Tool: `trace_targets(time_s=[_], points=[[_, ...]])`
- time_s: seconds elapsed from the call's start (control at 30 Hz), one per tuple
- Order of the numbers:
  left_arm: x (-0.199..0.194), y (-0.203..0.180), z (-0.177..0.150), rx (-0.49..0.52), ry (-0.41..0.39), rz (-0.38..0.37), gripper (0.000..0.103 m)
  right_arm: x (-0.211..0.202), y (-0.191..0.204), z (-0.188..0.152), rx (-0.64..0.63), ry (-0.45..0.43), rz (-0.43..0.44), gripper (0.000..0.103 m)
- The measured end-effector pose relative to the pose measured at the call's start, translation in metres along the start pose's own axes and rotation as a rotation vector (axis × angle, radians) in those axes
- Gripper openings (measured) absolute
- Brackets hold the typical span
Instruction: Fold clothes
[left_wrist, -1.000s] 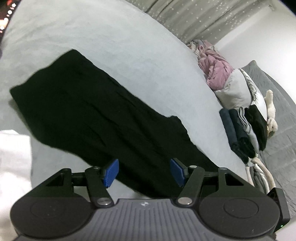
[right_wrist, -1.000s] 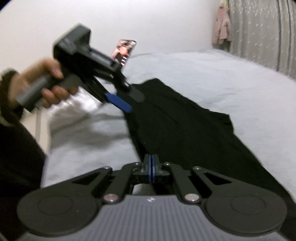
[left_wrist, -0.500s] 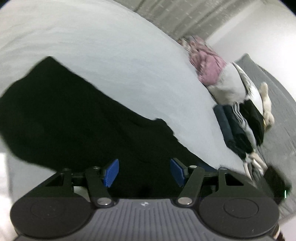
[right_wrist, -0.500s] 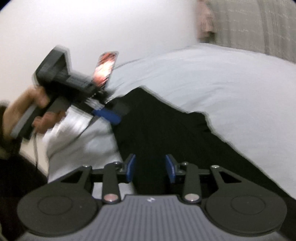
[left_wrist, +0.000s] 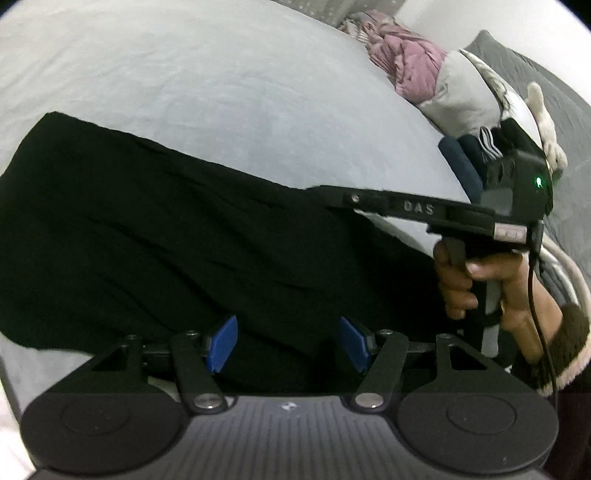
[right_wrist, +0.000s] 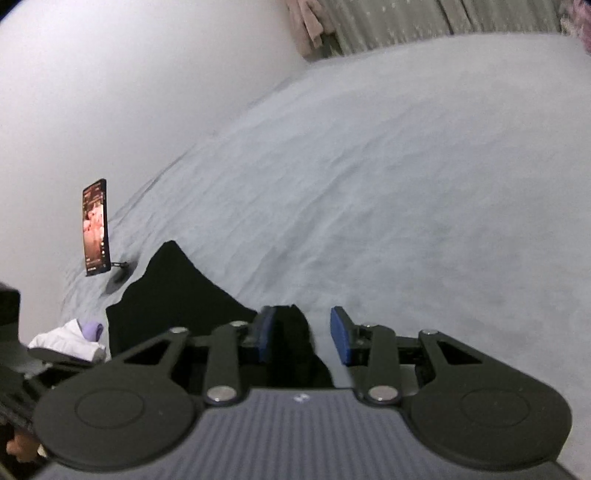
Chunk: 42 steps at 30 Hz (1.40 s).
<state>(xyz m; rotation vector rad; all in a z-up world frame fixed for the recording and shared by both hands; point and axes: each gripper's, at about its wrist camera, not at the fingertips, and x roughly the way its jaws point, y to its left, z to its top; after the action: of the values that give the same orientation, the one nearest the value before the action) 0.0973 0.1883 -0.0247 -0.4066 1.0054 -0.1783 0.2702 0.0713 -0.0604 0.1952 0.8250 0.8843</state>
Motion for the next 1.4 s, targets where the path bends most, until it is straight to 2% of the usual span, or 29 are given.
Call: trace_targets(time_s=[0.03,0.13,0.2,0.3,0.33,0.4,0.5,0.63,0.7,0.83,0.93,1.1,1.2,1.27,1.33,1.4], points=[[-0.001,0.001,-0.001,0.003,0.000,0.000,0.062,0.000,0.001,0.000,-0.012,-0.012,0.001,0.004],[-0.002,0.001,-0.004,0.019,0.003,0.006,0.062,-0.014,0.006,0.002,-0.027,-0.136,-0.057,0.004],[-0.003,-0.002,-0.005,0.040,0.007,0.017,0.062,-0.012,0.004,0.003,-0.031,-0.151,-0.109,0.004],[-0.007,-0.004,-0.005,0.055,0.000,0.028,0.062,-0.001,0.004,-0.003,-0.050,-0.077,-0.145,0.016],[-0.011,-0.004,-0.005,0.051,-0.014,0.028,0.062,-0.007,0.003,-0.003,-0.042,-0.091,-0.143,0.032],[-0.016,-0.005,-0.004,0.045,-0.040,0.027,0.062,-0.032,0.000,-0.002,0.008,-0.157,-0.159,0.045],[-0.019,-0.012,-0.003,0.055,-0.069,0.005,0.062,-0.067,-0.001,-0.004,-0.006,-0.187,-0.203,0.046],[-0.016,-0.033,-0.007,0.119,-0.070,-0.025,0.062,-0.136,-0.012,-0.030,-0.013,-0.198,-0.344,0.056],[-0.012,-0.051,-0.012,0.178,-0.066,-0.049,0.062,-0.175,-0.021,-0.050,-0.008,-0.195,-0.420,0.057],[0.000,-0.086,-0.029,0.305,-0.049,-0.078,0.062,-0.217,-0.030,-0.083,0.016,-0.183,-0.464,0.057],[0.008,-0.113,-0.041,0.400,-0.055,-0.086,0.062,-0.235,-0.032,-0.107,0.033,-0.173,-0.496,0.058],[0.018,-0.150,-0.066,0.546,-0.068,-0.149,0.062,-0.250,-0.028,-0.124,0.002,-0.173,-0.502,0.056],[0.025,-0.170,-0.076,0.610,-0.070,-0.189,0.062,-0.262,-0.019,-0.139,-0.125,-0.125,-0.456,0.043],[0.032,-0.186,-0.084,0.657,-0.067,-0.222,0.062,-0.267,-0.015,-0.147,-0.204,-0.089,-0.441,0.039],[0.039,-0.203,-0.092,0.703,-0.061,-0.257,0.060,-0.272,-0.012,-0.161,-0.290,-0.036,-0.433,0.028],[0.045,-0.215,-0.096,0.736,-0.056,-0.280,0.060,-0.273,-0.014,-0.168,-0.311,-0.004,-0.424,0.023]])
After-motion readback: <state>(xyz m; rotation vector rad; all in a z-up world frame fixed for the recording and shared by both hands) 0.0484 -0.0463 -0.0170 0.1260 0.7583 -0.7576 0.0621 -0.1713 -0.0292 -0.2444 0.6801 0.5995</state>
